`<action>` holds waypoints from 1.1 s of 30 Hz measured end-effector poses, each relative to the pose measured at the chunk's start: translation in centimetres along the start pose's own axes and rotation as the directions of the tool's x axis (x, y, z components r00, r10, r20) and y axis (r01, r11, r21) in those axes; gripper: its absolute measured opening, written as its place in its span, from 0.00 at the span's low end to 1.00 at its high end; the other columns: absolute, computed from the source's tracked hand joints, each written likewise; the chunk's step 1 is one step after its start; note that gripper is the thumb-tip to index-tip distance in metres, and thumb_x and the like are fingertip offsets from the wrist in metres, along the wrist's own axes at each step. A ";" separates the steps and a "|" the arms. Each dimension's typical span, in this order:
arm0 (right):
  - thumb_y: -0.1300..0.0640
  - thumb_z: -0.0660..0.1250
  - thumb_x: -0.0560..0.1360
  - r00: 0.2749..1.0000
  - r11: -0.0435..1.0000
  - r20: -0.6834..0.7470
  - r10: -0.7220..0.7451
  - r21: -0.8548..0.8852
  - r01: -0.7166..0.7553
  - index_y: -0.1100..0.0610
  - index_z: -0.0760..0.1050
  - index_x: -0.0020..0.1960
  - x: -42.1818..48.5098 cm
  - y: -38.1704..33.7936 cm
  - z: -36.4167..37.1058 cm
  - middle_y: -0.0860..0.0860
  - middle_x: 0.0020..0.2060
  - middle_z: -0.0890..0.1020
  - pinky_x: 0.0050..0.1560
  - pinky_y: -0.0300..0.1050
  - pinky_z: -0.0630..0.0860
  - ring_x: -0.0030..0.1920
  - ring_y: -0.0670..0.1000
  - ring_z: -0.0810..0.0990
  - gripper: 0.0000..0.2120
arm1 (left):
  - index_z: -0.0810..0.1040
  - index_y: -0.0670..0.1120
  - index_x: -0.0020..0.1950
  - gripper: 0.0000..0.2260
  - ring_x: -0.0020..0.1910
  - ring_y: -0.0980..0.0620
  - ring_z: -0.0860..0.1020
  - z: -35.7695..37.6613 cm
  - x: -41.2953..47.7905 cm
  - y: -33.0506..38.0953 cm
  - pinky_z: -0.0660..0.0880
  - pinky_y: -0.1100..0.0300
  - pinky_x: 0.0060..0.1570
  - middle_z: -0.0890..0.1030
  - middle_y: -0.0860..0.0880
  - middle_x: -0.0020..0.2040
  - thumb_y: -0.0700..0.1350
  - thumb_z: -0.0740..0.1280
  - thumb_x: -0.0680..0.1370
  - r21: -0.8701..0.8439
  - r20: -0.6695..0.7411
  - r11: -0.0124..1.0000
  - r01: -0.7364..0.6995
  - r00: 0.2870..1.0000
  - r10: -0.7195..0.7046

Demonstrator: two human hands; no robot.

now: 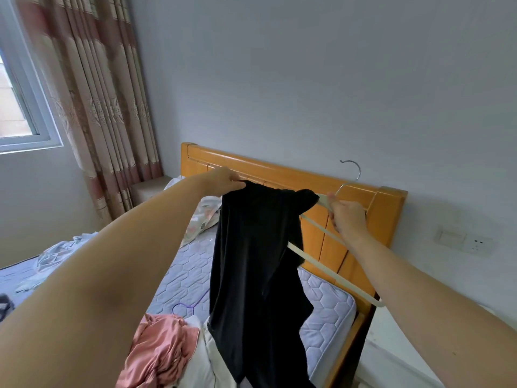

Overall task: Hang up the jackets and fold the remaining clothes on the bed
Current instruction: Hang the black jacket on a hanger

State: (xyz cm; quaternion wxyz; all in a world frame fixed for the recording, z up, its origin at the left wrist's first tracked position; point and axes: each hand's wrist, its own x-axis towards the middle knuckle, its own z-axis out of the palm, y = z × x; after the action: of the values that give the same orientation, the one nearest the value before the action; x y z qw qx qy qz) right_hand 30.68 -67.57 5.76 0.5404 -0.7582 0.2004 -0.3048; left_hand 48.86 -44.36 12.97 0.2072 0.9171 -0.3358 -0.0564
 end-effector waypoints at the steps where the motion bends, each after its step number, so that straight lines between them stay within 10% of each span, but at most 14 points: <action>1: 0.45 0.59 0.80 1.000 1.000 0.008 -0.011 -0.009 0.011 0.56 0.67 0.28 0.0 -0.2 0.2 0.49 0.22 0.66 0.33 0.45 0.62 0.25 0.49 0.63 0.25 | 0.79 0.40 0.50 0.14 0.47 0.46 0.76 0.2 0.1 -0.3 0.75 0.47 0.57 0.78 0.43 0.46 0.50 0.62 0.81 0.073 -0.054 0.997 -0.037 0.998 0.041; 8: 0.44 0.59 0.79 0.993 0.989 0.043 -0.115 -0.092 0.118 0.57 0.66 0.28 -0.3 -1.8 2.2 0.50 0.23 0.64 0.36 0.44 0.65 0.25 0.49 0.63 0.25 | 0.83 0.40 0.51 0.11 0.43 0.49 0.78 2.7 -1.0 3.9 0.77 0.53 0.52 0.82 0.45 0.44 0.46 0.66 0.79 0.178 -0.094 0.950 -0.256 0.957 0.275; 33: 0.49 0.53 0.83 0.941 0.894 0.096 -0.325 -0.292 0.339 0.58 0.68 0.31 -0.2 -6.7 1.2 0.52 0.27 0.70 0.34 0.42 0.65 0.29 0.49 0.69 0.24 | 0.78 0.34 0.41 0.15 0.33 0.48 0.72 3.4 -3.3 7.6 0.67 0.56 0.37 0.72 0.41 0.32 0.45 0.65 0.79 -0.038 -0.270 0.952 -0.304 0.920 0.283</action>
State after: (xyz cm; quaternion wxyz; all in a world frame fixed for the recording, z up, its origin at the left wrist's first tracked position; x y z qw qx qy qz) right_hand 31.14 -64.37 11.70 0.3616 -0.8619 0.1006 -0.3410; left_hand 40.98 -48.63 12.94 0.2920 0.8468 -0.4366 0.0835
